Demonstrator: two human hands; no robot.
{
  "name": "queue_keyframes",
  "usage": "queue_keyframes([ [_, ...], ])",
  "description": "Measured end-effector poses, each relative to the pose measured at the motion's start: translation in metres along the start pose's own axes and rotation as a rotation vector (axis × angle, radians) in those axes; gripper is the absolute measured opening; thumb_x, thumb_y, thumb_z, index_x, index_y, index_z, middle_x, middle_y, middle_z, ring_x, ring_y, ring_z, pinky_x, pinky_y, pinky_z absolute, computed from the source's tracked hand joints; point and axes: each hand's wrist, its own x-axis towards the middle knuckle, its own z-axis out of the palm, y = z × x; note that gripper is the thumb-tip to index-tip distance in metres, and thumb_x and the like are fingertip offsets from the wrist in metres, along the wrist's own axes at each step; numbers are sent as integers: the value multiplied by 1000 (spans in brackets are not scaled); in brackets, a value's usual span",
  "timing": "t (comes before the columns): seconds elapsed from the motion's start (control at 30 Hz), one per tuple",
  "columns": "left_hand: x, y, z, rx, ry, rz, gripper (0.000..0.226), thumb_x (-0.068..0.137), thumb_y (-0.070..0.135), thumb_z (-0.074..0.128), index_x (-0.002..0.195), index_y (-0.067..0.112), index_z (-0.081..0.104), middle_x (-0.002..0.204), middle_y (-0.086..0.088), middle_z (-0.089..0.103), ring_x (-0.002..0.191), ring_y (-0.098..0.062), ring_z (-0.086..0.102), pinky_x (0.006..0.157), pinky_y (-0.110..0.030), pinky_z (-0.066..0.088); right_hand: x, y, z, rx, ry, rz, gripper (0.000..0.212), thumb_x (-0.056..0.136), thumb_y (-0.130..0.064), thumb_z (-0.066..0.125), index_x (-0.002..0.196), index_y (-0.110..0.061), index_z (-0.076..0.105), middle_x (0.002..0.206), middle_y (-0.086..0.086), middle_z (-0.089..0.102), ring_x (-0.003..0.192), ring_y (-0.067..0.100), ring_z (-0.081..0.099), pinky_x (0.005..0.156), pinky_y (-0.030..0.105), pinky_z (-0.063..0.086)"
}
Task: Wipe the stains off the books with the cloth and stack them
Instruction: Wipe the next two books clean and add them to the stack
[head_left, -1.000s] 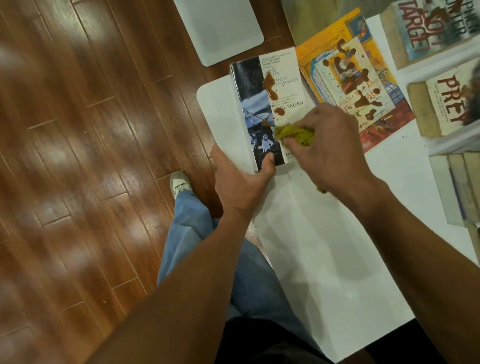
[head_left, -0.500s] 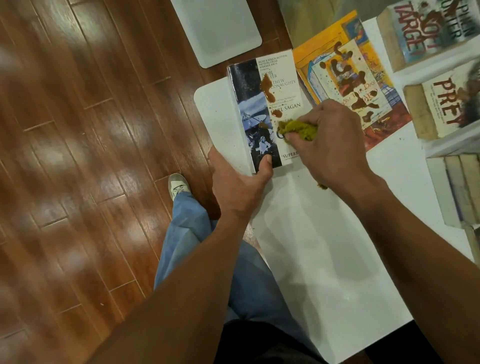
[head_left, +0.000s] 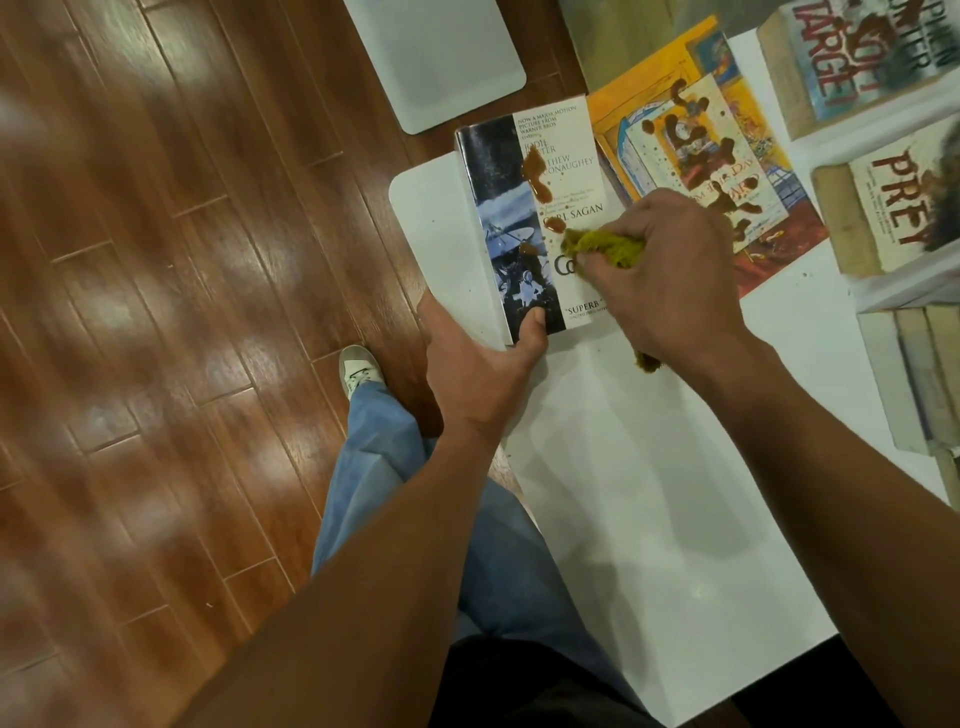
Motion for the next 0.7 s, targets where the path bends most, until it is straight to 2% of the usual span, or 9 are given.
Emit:
queue_keyframes([
  [0.1, -1, 0, 0, -3, 1, 1, 74, 68, 58, 73, 122, 30, 31, 105, 32, 50, 97, 24, 52, 78, 0, 41, -4, -3, 0, -31, -73, -51, 34, 86, -36, 76, 113, -15, 75, 104, -6, 62, 93, 6, 46, 73, 20, 33],
  [0.17, 0, 0, 1, -3, -6, 1, 74, 67, 62, 71, 121, 30, 31, 106, 31, 51, 97, 20, 55, 80, -6, 45, 1, -2, -3, -20, -44, -26, 35, 86, -38, 75, 114, -15, 75, 101, -7, 61, 93, 6, 46, 66, 7, 31],
  [0.23, 0, -1, 1, 1, -8, 1, 74, 67, 63, 70, 121, 31, 31, 106, 31, 51, 97, 19, 55, 82, -9, 45, 5, 0, -4, -10, -3, 3, 35, 87, -37, 74, 114, -14, 75, 105, -3, 64, 94, 7, 48, 67, -3, 29],
  [0.3, -1, -2, 1, -5, -2, 7, 76, 67, 63, 70, 123, 30, 31, 107, 30, 51, 98, 20, 54, 80, -5, 43, 3, 0, -4, -27, -43, -38, 35, 86, -36, 76, 113, -14, 75, 104, -4, 64, 92, 7, 48, 66, 5, 31],
  [0.37, -1, -2, 1, -14, -1, 2, 78, 66, 63, 70, 124, 27, 33, 107, 29, 52, 98, 18, 56, 81, -7, 45, 4, 0, -4, -36, -72, -47, 35, 85, -37, 76, 111, -14, 76, 105, -3, 65, 92, 9, 50, 66, 19, 34],
  [0.47, 0, -3, 1, -13, -14, 1, 76, 67, 62, 71, 123, 29, 32, 107, 31, 51, 98, 21, 54, 82, -10, 46, 14, 2, -5, -43, 1, -2, 34, 87, -39, 74, 110, -14, 76, 107, 4, 67, 98, 18, 56, 72, 27, 38],
  [0.57, -1, -2, 1, -10, -4, -8, 75, 67, 61, 72, 122, 30, 31, 106, 30, 52, 97, 20, 54, 81, -6, 44, 14, -2, -4, -43, -70, -59, 33, 86, -36, 76, 110, -13, 76, 107, 3, 67, 98, 20, 58, 77, 36, 49],
  [0.6, 0, -2, 1, -11, -2, -12, 75, 66, 61, 72, 122, 31, 31, 106, 30, 52, 97, 18, 55, 82, -8, 45, 14, -3, -5, -49, -83, -62, 33, 86, -37, 76, 110, -14, 76, 107, 2, 68, 96, 18, 56, 77, 35, 47],
  [0.7, 0, -3, 1, -9, -10, -11, 75, 66, 62, 72, 122, 33, 30, 106, 31, 52, 96, 18, 56, 82, -12, 47, 19, -1, -7, -27, -22, -16, 32, 88, -38, 73, 110, -14, 76, 105, 3, 70, 89, 10, 48, 69, 20, 32],
])
